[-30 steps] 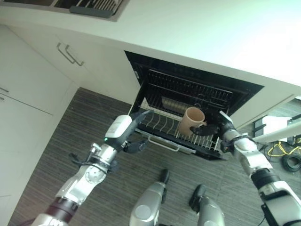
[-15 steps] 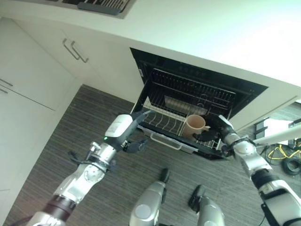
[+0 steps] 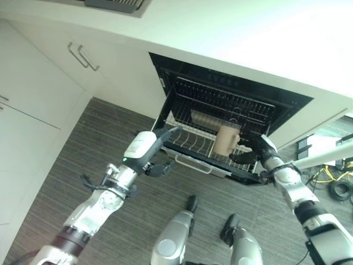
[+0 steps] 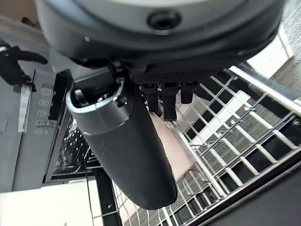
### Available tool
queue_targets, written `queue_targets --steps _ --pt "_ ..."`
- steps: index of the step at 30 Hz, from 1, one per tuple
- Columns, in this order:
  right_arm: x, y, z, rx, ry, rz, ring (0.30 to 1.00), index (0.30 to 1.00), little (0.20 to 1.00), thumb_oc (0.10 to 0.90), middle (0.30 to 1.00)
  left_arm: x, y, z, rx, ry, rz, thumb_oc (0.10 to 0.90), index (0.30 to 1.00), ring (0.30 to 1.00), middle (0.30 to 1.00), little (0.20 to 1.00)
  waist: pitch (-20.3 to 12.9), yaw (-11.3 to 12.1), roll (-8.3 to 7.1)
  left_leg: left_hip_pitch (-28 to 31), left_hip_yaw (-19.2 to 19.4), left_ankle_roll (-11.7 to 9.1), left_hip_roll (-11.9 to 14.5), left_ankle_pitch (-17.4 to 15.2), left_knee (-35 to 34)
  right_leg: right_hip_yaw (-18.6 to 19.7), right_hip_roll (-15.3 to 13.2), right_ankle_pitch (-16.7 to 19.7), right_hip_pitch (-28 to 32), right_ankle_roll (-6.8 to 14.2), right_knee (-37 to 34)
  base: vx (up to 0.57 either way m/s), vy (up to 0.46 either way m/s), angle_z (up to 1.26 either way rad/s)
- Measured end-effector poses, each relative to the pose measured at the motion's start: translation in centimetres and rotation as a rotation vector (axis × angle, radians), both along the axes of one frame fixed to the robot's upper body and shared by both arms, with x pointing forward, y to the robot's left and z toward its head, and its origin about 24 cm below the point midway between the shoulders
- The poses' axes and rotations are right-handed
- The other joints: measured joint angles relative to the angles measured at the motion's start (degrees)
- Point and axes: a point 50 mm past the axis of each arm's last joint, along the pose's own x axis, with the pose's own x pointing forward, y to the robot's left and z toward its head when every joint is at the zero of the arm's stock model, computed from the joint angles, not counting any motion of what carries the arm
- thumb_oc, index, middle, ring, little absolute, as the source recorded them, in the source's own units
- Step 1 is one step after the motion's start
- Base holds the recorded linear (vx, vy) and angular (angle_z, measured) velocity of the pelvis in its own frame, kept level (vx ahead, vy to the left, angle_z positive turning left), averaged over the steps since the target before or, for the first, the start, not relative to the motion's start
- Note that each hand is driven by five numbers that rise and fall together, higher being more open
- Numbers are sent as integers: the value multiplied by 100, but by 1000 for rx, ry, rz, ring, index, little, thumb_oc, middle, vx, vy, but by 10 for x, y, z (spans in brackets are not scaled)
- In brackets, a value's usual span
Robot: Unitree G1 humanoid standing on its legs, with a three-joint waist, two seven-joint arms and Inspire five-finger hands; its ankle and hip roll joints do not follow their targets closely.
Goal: Place the dishes in the dishwasher.
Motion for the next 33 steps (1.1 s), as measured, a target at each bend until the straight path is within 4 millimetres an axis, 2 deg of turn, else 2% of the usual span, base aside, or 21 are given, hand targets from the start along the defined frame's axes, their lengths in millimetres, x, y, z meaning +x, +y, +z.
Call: queue_targets --steps 4,13,17,20,21,24,28,33 --pt "-5 4 -1 15 -13 6 900 900 900 800 900 -3 2 -5 0 19 8 800 900 900 900 900 -1 -138 1 36 42 -12 0 -10 -18 28 -9 7 14 5 7 24 -7 -4" --pt "-8 1 0 -20 -43 -44 900 900 900 800 900 -5 2 -8 0 27 10 800 900 900 900 900 -3 -237 4 233 90 -39 11 -28 -86 75 -4 7 165 5 -11 10 -15 -2" --pt "-27 3 10 90 -183 -104 900 900 900 800 900 -12 4 -18 1 59 32 800 900 900 900 900 -7 -280 6 322 142 -12 14 -17 -86 93 -2 9 289 7 -53 4 -4 -2" --pt "-41 6 24 163 -314 -135 900 900 900 800 900 -18 5 -27 -12 80 64 800 900 900 900 900 -13 -436 0 461 189 -28 39 -129 -52 127 23 9 419 7 -87 1 15 -9" --pt "-48 6 35 186 -396 -143 900 900 900 800 900 -21 5 -32 -31 93 85 800 900 900 900 900 -34 -450 -8 516 271 -13 67 -194 -20 240 49 14 448 12 -83 -9 56 -26" --pt "-56 9 43 176 -479 -170 900 900 900 800 900 -26 10 -37 6 105 110 800 900 900 900 900 -249 -541 -85 504 433 27 134 -279 67 284 71 22 448 9 -102 -9 78 -19" --pt "-60 11 47 185 -560 -215 900 900 900 800 900 -28 17 -47 47 135 148 800 900 900 900 900 -765 -728 -235 572 612 108 168 -384 228 478 115 41 472 33 -154 -42 120 -25" --pt "-69 4 47 185 -615 -253 900 900 900 800 900 -25 24 -46 27 100 209 800 900 900 900 900 -1032 -795 -256 631 751 177 140 -470 325 662 101 111 479 97 -215 -40 157 -14"
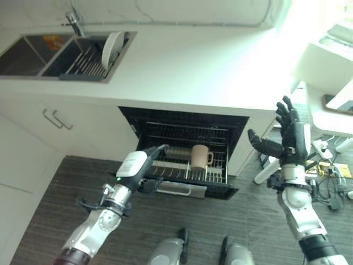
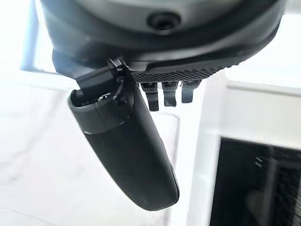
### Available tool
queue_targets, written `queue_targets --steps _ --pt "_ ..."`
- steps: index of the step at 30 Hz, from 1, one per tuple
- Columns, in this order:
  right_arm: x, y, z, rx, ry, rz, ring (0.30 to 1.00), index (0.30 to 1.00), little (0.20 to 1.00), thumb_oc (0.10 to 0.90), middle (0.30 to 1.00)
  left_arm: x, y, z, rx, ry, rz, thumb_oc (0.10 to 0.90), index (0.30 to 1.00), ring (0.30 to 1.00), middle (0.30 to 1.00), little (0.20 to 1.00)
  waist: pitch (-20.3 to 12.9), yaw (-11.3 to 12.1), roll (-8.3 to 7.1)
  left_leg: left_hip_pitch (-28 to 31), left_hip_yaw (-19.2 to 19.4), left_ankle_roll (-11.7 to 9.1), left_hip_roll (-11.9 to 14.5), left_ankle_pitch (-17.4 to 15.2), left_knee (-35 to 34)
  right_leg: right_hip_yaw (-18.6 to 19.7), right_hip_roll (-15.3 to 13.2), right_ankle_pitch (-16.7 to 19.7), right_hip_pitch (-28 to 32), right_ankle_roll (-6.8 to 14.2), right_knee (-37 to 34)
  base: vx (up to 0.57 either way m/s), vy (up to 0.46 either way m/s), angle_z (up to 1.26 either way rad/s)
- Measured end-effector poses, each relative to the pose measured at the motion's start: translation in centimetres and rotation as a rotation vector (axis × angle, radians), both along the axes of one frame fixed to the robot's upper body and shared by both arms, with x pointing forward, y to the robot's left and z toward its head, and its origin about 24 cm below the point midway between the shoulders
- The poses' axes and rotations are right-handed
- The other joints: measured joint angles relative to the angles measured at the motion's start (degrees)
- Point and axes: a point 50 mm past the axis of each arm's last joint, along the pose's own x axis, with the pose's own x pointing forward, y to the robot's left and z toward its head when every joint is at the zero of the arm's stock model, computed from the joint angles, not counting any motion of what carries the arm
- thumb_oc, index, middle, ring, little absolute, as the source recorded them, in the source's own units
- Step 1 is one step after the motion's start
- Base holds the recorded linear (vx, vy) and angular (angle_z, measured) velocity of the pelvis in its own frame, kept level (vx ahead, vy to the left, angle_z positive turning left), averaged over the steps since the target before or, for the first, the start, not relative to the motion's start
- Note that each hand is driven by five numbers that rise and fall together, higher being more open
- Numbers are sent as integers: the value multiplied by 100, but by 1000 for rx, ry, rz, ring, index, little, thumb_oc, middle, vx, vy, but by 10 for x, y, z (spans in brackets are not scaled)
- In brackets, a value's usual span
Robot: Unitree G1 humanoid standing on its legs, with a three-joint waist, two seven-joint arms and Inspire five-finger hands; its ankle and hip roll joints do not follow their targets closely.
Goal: Place the dishes in the dishwasher.
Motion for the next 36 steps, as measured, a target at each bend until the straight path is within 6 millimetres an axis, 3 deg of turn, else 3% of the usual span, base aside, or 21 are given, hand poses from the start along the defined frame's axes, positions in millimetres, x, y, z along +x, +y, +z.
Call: queue_targets --steps 5,9,10,12,13,14,15,19,20,21,22,23,24,26,27,29,30,32,34,35,36 --pt "-33 -29 -3 66 -37 -111 900 900 900 800 900 -8 44 -3 -31 -33 248 800 900 900 900 900 -203 -146 106 -148 -26 186 -41 -271 390 28 -32 79 111 107 21 -39 167 2" --pt "-42 -38 -7 124 -41 -133 900 900 900 800 900 -17 68 2 -74 -77 393 800 900 900 900 900 -298 -238 54 -169 20 278 -89 -325 524 23 -14 208 107 216 -10 -46 57 -9" --pt "-44 -36 -12 161 -23 -104 900 900 900 800 900 -30 90 2 -82 -113 521 800 900 900 900 900 -348 -250 83 -209 98 304 6 -314 488 168 134 180 -181 359 478 -14 -17 -22" --pt "-48 -35 -20 178 10 -77 900 900 900 800 900 -40 101 -2 -123 -125 616 800 900 900 900 900 -467 -262 28 -201 42 229 37 -129 318 333 675 -380 -261 183 1067 12 -59 -3" --pt "-48 -33 -20 185 6 -47 900 900 900 800 900 -52 107 -8 -144 -130 684 800 900 900 900 900 -556 -256 -47 -247 21 173 2 -27 155 343 1095 -617 -107 -137 648 49 -90 7" --pt "-48 -34 -18 189 -1 -32 900 900 900 800 900 -57 107 -15 -181 -111 722 800 900 900 900 900 -575 -199 -47 -252 -19 135 -87 33 95 375 1171 -672 92 -523 181 37 -103 28" --pt "-47 -34 -20 196 6 -17 900 900 900 800 900 -62 106 -30 -218 -68 767 800 900 900 900 900 -587 -250 45 -212 -183 116 -136 163 -40 471 1271 -574 197 -539 -24 20 -106 34" --pt "-50 -39 -22 233 20 34 900 900 900 800 900 -93 106 -57 -299 -3 904 800 900 900 900 900 -613 -64 -25 51 4 -33 -244 359 -657 441 1095 -692 101 -699 307 -4 -87 18" --pt "-50 -41 -20 231 18 41 900 900 900 800 900 -98 104 -60 -312 7 918 800 900 900 900 900 -605 -46 -24 111 136 -378 -227 570 -756 393 1067 -803 15 -770 487 -116 41 29" --pt "-49 -42 -18 230 8 44 900 900 900 800 900 -97 105 -59 -318 2 919 800 900 900 900 900 -524 -2 -153 -100 101 -586 -364 800 -381 584 933 -872 -115 -878 610 -75 169 30" --pt "-47 -44 -20 258 8 40 900 900 900 800 900 -89 103 -63 -369 5 934 800 900 900 900 900 -407 119 -285 -698 -71 -582 -483 1038 616 542 685 -806 -147 -890 685 -18 311 22" --pt "-46 -40 -22 276 7 49 900 900 900 800 900 -93 105 -69 -391 31 964 800 900 900 900 900 -404 92 -249 -726 -7 -443 -250 608 849 477 693 -706 -81 -865 566 11 333 22" --pt "-45 -38 -21 279 4 57 900 900 900 800 900 -95 107 -73 -406 44 985 800 900 900 900 900 -400 20 -218 -622 -27 -437 -5 429 706 433 700 -695 -4 -832 501 14 423 13" --pt "-39 -38 -11 267 -37 65 900 900 900 800 900 -93 102 -86 -526 91 1039 800 900 900 900 900 -362 -149 -82 -315 -210 -641 669 350 38 508 737 -690 -63 -666 499 37 611 11" --pt "-36 -41 -5 260 -55 57 900 900 900 800 900 -87 89 -101 -660 159 1051 800 900 900 900 900 -363 -167 137 -337 -481 -750 1135 305 -16 583 755 -656 -184 -600 547 53 617 -10" --pt "-33 -42 -1 243 -53 63 900 900 900 800 900 -88 70 -122 -766 270 1053 800 900 900 900 900 -346 -224 281 -343 -667 -823 1563 336 9 718 633 -708 -322 -446 743 17 465 -34" --pt "-33 -45 1 227 -41 58 900 900 900 800 900 -90 61 -133 -789 339 1046 800 900 900 900 900 -350 -291 291 -318 -611 -824 1644 338 6 766 484 -691 -349 -407 798 3 496 -25" --pt "-37 -55 5 214 -48 23 900 900 900 800 900 -93 45 -144 -778 448 976 800 900 900 900 900 -348 -423 285 -219 -280 -821 1647 326 21 833 213 -584 -346 -107 749 34 476 5" --pt "-45 -67 8 243 -69 -24 900 900 900 800 900 -90 32 -148 -784 511 882 800 900 900 900 900 -376 -541 376 -71 22 -743 1410 332 -128 716 2 -499 -195 229 560 63 342 47" --pt "-49 -70 2 302 -77 -59 900 900 900 800 900 -85 30 -147 -788 529 838 800 900 900 900 900 -338 -558 269 -2 112 -1019 1199 226 -135 673 -241 -442 -21 401 468 86 326 47" --pt "-49 -60 -10 410 -70 -53 900 900 900 800 900 -83 28 -147 -778 560 792 800 900 900 900 900 -345 -506 -49 51 152 -772 770 111 -67 729 -621 -246 96 263 247 75 292 32"
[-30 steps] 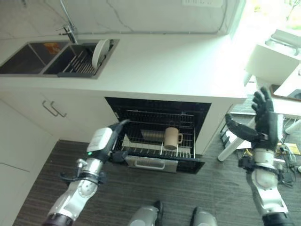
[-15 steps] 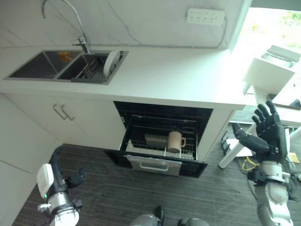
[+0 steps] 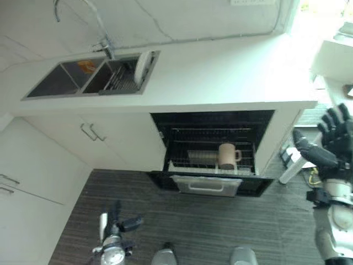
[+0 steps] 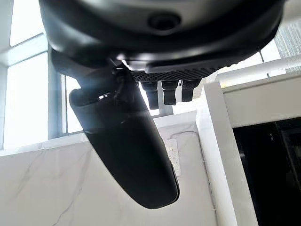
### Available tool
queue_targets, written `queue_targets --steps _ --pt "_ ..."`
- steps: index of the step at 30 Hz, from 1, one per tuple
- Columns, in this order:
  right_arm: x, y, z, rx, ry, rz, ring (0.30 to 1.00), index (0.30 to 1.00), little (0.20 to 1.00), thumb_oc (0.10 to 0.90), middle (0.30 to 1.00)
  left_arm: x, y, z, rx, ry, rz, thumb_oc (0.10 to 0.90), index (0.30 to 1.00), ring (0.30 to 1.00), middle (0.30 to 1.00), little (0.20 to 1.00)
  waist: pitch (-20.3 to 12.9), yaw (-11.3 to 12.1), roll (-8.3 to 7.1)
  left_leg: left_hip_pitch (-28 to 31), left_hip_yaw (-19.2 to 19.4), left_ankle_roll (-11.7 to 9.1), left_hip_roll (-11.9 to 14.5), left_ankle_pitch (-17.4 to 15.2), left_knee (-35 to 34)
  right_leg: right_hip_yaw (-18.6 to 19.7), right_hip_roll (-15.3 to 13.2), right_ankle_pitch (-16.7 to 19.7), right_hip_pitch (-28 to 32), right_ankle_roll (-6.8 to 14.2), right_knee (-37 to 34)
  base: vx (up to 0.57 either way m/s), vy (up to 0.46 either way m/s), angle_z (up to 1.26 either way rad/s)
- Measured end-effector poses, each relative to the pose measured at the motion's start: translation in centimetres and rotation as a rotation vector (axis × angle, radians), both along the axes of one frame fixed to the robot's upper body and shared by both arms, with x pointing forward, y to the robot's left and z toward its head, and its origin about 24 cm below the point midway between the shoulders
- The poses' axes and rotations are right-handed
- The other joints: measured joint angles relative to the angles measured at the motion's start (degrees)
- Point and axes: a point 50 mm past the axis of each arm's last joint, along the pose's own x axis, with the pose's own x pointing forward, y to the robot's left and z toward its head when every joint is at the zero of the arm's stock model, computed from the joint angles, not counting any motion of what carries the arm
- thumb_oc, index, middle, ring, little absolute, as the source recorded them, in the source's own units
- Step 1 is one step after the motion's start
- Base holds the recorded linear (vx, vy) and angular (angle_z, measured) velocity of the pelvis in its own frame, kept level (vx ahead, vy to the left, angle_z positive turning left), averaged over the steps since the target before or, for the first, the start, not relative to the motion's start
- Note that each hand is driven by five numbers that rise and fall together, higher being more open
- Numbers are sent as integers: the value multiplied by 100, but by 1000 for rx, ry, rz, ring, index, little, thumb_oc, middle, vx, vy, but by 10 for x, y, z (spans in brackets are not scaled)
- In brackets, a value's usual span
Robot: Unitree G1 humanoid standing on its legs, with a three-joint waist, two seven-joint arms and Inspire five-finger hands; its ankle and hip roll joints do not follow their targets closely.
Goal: Place the dishes in the dishwasher.
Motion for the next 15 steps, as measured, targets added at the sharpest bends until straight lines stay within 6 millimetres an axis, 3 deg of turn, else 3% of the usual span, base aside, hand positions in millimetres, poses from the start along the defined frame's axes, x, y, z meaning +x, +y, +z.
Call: queue_targets --steps 1,5,6,7,8,9,10,11,12,13,15 --pt "1 8 -5 41 -2 21 900 900 900 800 900 0 0 0 -7 9 -30 800 900 900 900 900 0 21 -75 -65 62 165 -133 -149 173 34 -69 268 62 -117 -166 74 337 -3" --pt "12 45 -11 172 -20 182 900 900 900 800 900 -1 0 -1 -87 24 -63 800 900 900 900 900 -4 149 -96 -194 414 608 -286 -433 544 77 -285 1504 1 -165 -627 5 220 -29" --pt "12 53 -16 190 2 222 900 900 900 800 900 0 1 0 -109 24 -66 800 900 900 900 900 -7 109 -145 -206 642 719 -305 -463 569 -72 -222 1724 -110 -126 -632 -34 229 -111" --pt "17 67 -18 210 6 285 900 900 900 800 900 -3 2 -1 -139 27 -39 800 900 900 900 900 -12 262 -151 -188 962 818 -171 -475 535 -552 -197 2418 -208 -157 -1009 -37 151 -128" --pt "18 73 -20 213 17 314 900 900 900 800 900 -2 3 0 -152 29 -42 800 900 900 900 900 -14 287 -167 -215 1150 914 -114 -470 500 -893 -152 2457 -270 -50 -1025 -25 120 -114" --pt "16 72 -23 209 33 317 900 900 900 800 900 1 1 0 -177 31 -44 800 900 900 900 900 -14 239 -172 -254 1163 1002 -111 -487 458 -1066 -2 1908 -313 199 -713 -5 127 -64" --pt "16 69 -25 200 57 319 900 900 900 800 900 4 -3 1 -222 16 -25 800 900 900 900 900 -19 242 -186 -256 1235 1068 -100 -464 335 -1063 349 1210 -375 157 -259 9 105 -33" --pt "15 64 -24 177 69 326 900 900 900 800 900 5 -9 -1 -290 13 -3 800 900 900 900 900 -19 204 -224 -239 1252 1036 -179 -381 104 -974 917 413 -372 88 111 10 89 -48" --pt "14 60 -22 153 75 344 900 900 900 800 900 -1 -13 -9 -359 41 31 800 900 900 900 900 -26 194 -304 -184 1268 995 -315 -284 -73 -985 1286 -81 -340 -268 219 25 17 -39" --pt "15 53 -18 129 73 371 900 900 900 800 900 -18 -21 -22 -423 130 36 800 900 900 900 900 -39 64 -390 -211 1425 937 -468 -248 -103 -1012 1449 -371 -324 -756 107 102 -65 -52" --pt "14 49 -18 134 86 420 900 900 900 800 900 -38 -29 -37 -459 271 -10 800 900 900 900 900 -44 60 -401 -239 1481 906 -538 -228 -163 -871 1427 -389 -464 -735 223 149 -112 -28"
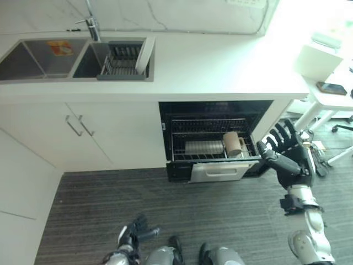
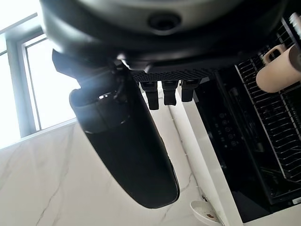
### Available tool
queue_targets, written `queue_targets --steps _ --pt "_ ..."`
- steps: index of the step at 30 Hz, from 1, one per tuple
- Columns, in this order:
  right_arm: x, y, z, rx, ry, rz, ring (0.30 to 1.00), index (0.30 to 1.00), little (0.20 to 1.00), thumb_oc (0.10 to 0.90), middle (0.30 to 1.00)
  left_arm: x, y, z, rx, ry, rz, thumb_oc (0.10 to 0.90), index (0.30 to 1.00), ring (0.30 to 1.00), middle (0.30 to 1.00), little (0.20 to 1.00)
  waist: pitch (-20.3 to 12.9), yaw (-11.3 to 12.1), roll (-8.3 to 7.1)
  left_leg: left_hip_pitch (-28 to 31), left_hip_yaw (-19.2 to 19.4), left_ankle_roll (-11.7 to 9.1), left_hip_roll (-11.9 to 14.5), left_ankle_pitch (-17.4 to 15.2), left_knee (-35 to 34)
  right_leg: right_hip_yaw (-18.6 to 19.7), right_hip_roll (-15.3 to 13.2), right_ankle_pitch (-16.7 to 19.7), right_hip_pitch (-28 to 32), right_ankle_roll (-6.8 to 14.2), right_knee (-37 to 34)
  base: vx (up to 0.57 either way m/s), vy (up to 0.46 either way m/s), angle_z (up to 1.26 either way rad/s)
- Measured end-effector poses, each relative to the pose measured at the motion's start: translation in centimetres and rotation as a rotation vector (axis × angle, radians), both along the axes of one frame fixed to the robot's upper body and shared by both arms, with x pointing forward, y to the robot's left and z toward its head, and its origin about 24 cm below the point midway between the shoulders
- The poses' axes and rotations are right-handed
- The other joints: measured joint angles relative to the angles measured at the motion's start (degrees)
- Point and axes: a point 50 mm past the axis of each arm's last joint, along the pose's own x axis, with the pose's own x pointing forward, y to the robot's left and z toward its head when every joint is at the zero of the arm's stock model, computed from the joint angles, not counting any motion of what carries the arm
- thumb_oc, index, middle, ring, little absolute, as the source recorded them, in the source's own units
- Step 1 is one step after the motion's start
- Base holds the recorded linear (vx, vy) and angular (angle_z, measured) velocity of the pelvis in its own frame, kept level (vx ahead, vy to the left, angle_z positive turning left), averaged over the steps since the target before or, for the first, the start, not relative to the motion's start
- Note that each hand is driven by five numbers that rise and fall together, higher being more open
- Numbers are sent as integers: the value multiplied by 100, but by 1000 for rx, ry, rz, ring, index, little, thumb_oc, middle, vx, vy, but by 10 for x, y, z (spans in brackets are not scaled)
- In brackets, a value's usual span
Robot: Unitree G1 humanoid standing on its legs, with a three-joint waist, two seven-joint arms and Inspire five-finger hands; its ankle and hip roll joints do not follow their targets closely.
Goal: Place the dishes in the dishwasher.
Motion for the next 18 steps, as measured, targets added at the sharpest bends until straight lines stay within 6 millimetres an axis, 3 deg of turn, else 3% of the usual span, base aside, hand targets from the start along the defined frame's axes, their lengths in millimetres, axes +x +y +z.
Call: queue_targets --steps 2,3,4,5,6,7,8,9,10,11,13,15,16,17,18 --pt "-2 1 -2 12 3 43 900 900 900 800 900 -3 -4 -3 -11 39 -72 800 900 900 900 900 -4 -23 24 10 -21 -64 -87 37 -151 -19 -68 5 -43 -7 2 139 -115 14" --pt "-2 4 -4 10 5 78 900 900 900 800 900 -3 -6 -4 0 46 -117 800 900 900 900 900 -4 7 -10 127 -34 -479 -241 41 -442 89 -70 -47 -85 -100 11 90 -93 23" --pt "-1 9 -5 4 7 118 900 900 900 800 900 0 -3 -2 23 43 -143 800 900 900 900 900 9 11 -116 30 -94 -901 -344 159 -69 224 -219 -69 -142 -332 31 71 -36 14" --pt "3 11 -5 -10 -1 153 900 900 900 800 900 2 -2 -1 20 31 -157 800 900 900 900 900 46 95 -173 -267 -485 -998 -429 365 645 316 -257 -259 -329 -474 431 100 52 25" --pt "10 12 -7 -19 5 175 900 900 900 800 900 15 2 4 42 1 -182 800 900 900 900 900 168 137 -191 -890 -813 -1124 -400 556 1986 457 -367 -375 -337 -539 669 125 145 -2" --pt "13 11 -14 -21 39 172 900 900 900 800 900 21 0 5 43 1 -194 800 900 900 900 900 207 283 -165 -1234 -1041 -958 -361 542 2570 537 -353 -388 -231 -519 612 198 321 -32" --pt "14 15 -15 -35 44 188 900 900 900 800 900 25 -4 6 35 -23 -212 800 900 900 900 900 205 411 -99 -1222 -1365 -679 -350 273 2284 651 -346 -364 -195 -486 535 204 411 -64" --pt "18 21 -11 -56 28 217 900 900 900 800 900 26 -7 6 46 -21 -245 800 900 900 900 900 204 386 -51 -1124 -1668 -566 -310 185 1709 796 -340 -294 -187 -359 466 207 451 -92" --pt "27 31 -4 -66 6 260 900 900 900 800 900 19 -6 1 53 19 -253 800 900 900 900 900 198 365 -21 -830 -1899 -539 -167 207 715 1073 -313 -170 -207 -178 350 183 391 -108" --pt "34 36 5 -79 -25 282 900 900 900 800 900 19 -6 -2 55 47 -256 800 900 900 900 900 204 338 44 -520 -1935 -660 131 302 -278 1295 -288 -127 -229 -235 244 157 349 -96" --pt "34 25 12 -108 -34 250 900 900 900 800 900 22 -9 -5 58 81 -254 800 900 900 900 900 220 321 221 -585 -1965 -864 662 422 -314 1390 -250 -123 -143 -230 200 120 296 -38" --pt "30 13 15 -162 -12 228 900 900 900 800 900 21 -9 -9 59 124 -260 800 900 900 900 900 169 318 367 -411 -1740 -776 928 362 -238 1384 -420 -230 29 69 194 120 258 -8" --pt "24 7 15 -168 -13 208 900 900 900 800 900 21 -10 -10 66 147 -277 800 900 900 900 900 146 254 389 -361 -1527 -888 909 624 -123 1354 -592 -289 148 292 175 116 249 -4" --pt "20 6 13 -159 -5 201 900 900 900 800 900 22 -7 -9 76 153 -285 800 900 900 900 900 115 209 309 -363 -1430 -856 708 692 68 1367 -834 -229 297 534 26 113 263 -10" --pt "17 11 8 -134 8 209 900 900 900 800 900 23 -3 -8 96 152 -298 800 900 900 900 900 91 202 152 -340 -1301 -701 536 559 143 1162 -1070 -29 380 613 -99 92 246 -26"
